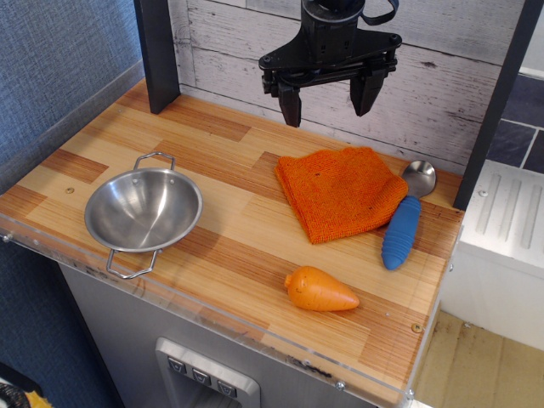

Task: Hold the steel pan from left edge of the table and place it on top right edge of the table.

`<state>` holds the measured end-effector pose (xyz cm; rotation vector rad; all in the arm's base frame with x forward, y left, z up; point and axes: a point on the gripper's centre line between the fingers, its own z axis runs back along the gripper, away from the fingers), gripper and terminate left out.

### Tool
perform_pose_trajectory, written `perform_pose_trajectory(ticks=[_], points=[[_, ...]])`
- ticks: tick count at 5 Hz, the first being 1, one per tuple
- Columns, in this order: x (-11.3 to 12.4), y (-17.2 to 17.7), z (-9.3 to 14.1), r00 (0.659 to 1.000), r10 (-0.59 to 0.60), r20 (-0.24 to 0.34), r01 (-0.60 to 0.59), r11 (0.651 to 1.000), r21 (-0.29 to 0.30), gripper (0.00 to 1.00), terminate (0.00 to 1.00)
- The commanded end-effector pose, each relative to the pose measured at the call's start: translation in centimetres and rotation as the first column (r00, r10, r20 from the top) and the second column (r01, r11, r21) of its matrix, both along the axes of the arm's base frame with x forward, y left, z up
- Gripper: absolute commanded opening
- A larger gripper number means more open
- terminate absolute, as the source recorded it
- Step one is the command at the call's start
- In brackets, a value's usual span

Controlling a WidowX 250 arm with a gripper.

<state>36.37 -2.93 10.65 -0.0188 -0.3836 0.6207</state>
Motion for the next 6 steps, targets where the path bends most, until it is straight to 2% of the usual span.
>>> perform_pose_trajectory(ticks=[1, 2, 3, 5, 6], points=[[0.0, 0.0, 0.0, 1.0, 0.0, 0.0, 0.0, 1.0, 0.0, 1.0, 0.0], [-1.4, 0.4, -0.8, 0.999, -0.03, -0.04, 0.031, 0.999, 0.03, 1.0, 0.0], [-2.6, 1.0, -1.1, 0.989, -0.116, -0.09, 0.121, 0.992, 0.047, 1.0, 0.0], [-5.1, 2.5, -0.9, 0.982, -0.119, -0.15, 0.149, 0.966, 0.211, 1.0, 0.0], [-5.9, 3.4, -1.7, 0.98, -0.098, -0.174, 0.144, 0.951, 0.273, 1.0, 0.0]])
